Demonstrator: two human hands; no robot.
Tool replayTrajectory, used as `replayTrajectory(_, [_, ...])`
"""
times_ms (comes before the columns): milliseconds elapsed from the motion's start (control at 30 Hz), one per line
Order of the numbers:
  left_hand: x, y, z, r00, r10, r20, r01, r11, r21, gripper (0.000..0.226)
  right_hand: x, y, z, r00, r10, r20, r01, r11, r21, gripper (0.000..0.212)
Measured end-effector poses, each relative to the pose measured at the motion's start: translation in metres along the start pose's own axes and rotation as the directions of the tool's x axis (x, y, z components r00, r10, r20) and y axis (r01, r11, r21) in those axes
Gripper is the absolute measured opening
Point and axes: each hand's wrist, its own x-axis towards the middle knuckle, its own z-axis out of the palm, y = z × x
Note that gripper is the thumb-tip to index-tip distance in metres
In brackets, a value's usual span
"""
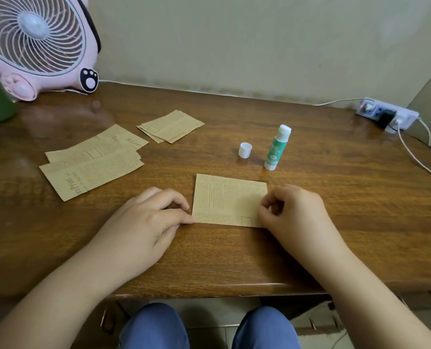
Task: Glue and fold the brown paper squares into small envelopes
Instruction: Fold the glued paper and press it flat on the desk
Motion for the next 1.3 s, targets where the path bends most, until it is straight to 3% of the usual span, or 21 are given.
replayTrajectory(133, [0.0,0.014,0.001,1.0,-0.026,-0.015,0.027,0.997,0.073,0.035,0.007,-0.037,0.015,0.993,-0.117,0.032,0.113,0.988,0.103,0.005])
replayTrajectory(300, [-0.006,0.044,0.005,0.996,-0.085,-0.037,0.088,0.991,0.101,0.032,0.011,-0.046,0.032,0.98,-0.164,0.109,0.148,0.979,0.141,0.007])
replayTrajectory(467, [-0.005,0.036,0.01,0.986,-0.15,-0.07,0.147,0.988,-0.041,0.027,0.014,-0.005,0.014,0.996,-0.018,0.082,0.009,0.994,0.108,0.005])
replayTrajectory(567, [0.007,0.032,0.006,0.983,-0.183,-0.014,0.181,0.98,-0.085,0.023,0.017,0.014,0.002,0.996,0.043,0.072,-0.047,0.997,0.053,0.004])
replayTrajectory(667, [0.023,0.034,0.004,0.962,-0.264,0.074,0.271,0.958,-0.1,0.004,0.021,0.008,-0.001,0.993,0.036,0.109,-0.033,0.999,-0.029,0.005])
replayTrajectory(800, [0.028,0.037,0.005,0.912,-0.39,0.13,0.393,0.92,0.003,0.028,0.023,-0.021,0.01,0.987,-0.142,0.077,0.138,0.989,0.055,0.007])
replayTrajectory(933, [0.025,0.033,0.006,0.866,-0.477,0.147,0.464,0.878,0.118,0.053,0.021,-0.045,0.032,0.95,-0.27,0.158,0.248,0.958,0.147,0.009])
replayTrajectory(1000, [0.025,0.033,0.006,0.856,-0.493,0.157,0.476,0.869,0.134,0.058,0.023,-0.04,0.033,0.958,-0.239,0.157,0.215,0.964,0.154,0.006])
replayTrajectory(1133, [0.024,0.031,0.006,0.858,-0.485,0.168,0.466,0.873,0.143,0.073,0.026,0.001,0.015,0.996,-0.042,0.085,0.035,0.996,0.087,0.006])
replayTrajectory(1300, [0.025,0.031,0.007,0.851,-0.498,0.168,0.481,0.867,0.133,0.063,0.03,0.009,0.003,0.997,-0.01,0.078,0.011,1.0,-0.017,0.007])
